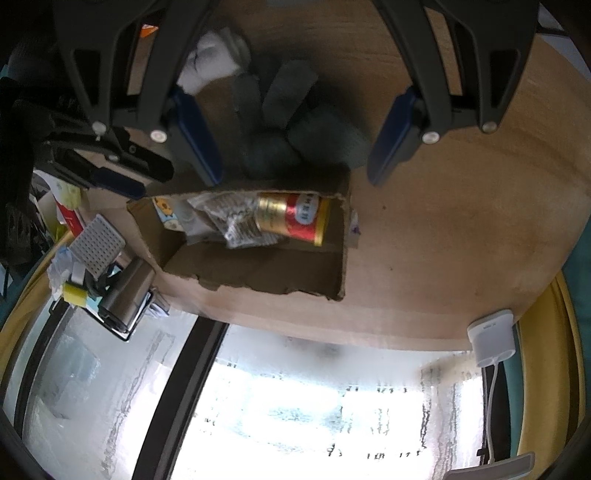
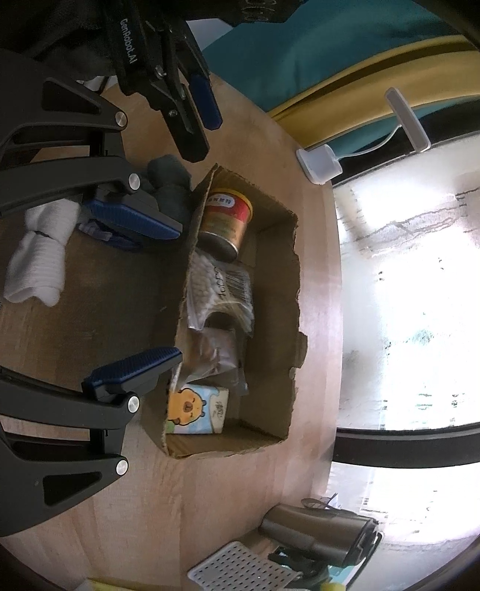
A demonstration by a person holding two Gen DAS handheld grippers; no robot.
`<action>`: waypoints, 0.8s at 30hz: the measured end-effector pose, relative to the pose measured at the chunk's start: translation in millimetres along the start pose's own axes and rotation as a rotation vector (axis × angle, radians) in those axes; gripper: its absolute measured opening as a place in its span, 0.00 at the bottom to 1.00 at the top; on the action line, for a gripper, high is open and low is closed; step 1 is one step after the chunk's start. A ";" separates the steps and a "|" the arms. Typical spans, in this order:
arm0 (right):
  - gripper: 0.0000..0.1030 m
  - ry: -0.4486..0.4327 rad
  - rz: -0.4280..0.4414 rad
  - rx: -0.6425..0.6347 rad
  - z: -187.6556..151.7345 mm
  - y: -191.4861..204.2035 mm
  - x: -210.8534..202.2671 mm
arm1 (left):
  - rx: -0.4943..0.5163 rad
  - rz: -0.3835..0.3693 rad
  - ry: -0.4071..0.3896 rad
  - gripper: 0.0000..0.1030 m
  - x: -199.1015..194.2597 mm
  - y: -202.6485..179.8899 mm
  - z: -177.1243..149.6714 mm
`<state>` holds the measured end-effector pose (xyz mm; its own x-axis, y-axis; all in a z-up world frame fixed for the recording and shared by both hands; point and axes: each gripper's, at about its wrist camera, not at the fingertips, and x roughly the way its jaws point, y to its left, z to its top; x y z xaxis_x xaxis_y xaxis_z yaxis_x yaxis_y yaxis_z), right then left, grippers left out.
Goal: Organize objects
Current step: 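Withdraw both tools from the box toward the gray gloves and white socks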
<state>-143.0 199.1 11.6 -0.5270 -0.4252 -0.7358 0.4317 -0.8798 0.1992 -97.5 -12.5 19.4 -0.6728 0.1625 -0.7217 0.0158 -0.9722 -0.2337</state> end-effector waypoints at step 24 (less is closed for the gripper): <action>0.62 0.027 -0.009 0.015 -46.8 6.8 -10.2 | 0.017 -0.016 0.030 0.79 -10.0 -0.6 -37.7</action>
<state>-100.4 207.4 -9.9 -0.5109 -0.4113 -0.7548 0.4157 -0.8868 0.2019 -62.9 -7.2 2.1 -0.6508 0.1828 -0.7369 -0.0078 -0.9721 -0.2343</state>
